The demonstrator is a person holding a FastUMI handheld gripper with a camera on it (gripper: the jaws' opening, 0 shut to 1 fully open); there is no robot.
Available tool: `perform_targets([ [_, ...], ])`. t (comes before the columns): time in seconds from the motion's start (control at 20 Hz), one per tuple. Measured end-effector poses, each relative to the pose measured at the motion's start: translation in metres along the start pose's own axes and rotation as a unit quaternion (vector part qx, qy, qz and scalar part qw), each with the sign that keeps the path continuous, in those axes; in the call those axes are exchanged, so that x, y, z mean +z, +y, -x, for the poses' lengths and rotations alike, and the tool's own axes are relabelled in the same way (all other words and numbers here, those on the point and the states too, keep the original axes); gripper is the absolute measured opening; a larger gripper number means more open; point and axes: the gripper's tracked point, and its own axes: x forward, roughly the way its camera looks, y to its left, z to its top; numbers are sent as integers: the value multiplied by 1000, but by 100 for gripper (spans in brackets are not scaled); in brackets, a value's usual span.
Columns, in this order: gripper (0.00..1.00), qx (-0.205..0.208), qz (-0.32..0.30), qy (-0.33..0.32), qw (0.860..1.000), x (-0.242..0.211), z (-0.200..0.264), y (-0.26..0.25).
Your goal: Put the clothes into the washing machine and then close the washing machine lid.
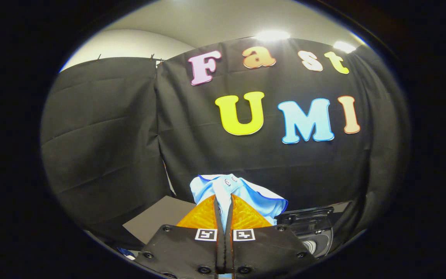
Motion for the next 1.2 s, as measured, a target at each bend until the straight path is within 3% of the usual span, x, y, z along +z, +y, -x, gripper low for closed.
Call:
perform_targets([
  [0.65,1,-107,-23,-2,994,-9,53,-151],
  [1.2,1,-103,-32,33,994,-75,21,-212],
])
